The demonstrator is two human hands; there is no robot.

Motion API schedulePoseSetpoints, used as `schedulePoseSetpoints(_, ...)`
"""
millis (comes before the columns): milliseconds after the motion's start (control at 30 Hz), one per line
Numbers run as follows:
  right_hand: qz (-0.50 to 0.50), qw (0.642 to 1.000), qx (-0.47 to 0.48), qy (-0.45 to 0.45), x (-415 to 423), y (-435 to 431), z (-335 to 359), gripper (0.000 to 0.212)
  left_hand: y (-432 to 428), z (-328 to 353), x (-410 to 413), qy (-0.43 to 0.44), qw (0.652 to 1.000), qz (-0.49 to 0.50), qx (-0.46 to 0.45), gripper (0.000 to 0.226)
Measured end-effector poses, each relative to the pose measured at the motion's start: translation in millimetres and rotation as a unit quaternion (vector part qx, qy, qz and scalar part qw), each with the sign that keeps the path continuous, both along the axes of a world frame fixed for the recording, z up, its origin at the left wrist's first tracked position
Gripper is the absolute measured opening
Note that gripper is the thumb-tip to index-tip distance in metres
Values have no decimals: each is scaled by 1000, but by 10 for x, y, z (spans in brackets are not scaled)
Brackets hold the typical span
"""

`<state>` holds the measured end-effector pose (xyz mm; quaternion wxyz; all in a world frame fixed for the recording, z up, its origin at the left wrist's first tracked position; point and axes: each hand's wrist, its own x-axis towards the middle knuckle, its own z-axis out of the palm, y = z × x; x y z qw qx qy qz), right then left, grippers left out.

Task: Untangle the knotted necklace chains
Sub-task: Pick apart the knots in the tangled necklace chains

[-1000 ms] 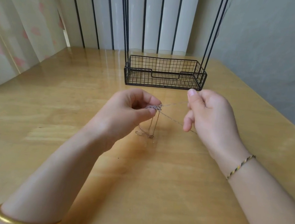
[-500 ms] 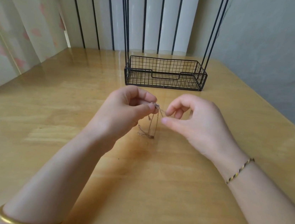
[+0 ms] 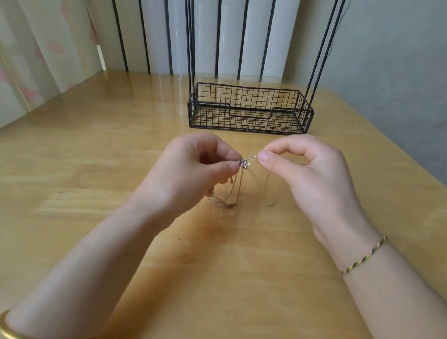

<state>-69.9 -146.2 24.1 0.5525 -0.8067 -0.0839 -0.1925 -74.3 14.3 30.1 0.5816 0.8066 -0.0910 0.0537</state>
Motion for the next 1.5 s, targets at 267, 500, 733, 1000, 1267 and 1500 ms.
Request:
schedulePoseSetpoints(267,29,995,80,57,-17,37,33,10,6,-1,16,23,999,3,-38,15)
schedulePoseSetpoints(500,54,979,158,120,-12,56,6,13,-8,-7,11,1,999,2,-51,10)
schedulePoseSetpoints(733,56,994,63,66,-50,43,50,25,-1,-11,20,-39,999,18,-34,11)
schedulePoseSetpoints(1000,11,999,-30,5,-57,76,50,20,-13,0,12,-46,998,21,-45,7)
schedulePoseSetpoints(1267,-1,998,-55,-38,-49,88,14,7,-26,17,-14,-51,997,-13,-48,9)
schedulePoseSetpoints(1500,-13,994,-89,-66,-31,99,-15,8,-35,23,-24,-53,998,-9,-44,8)
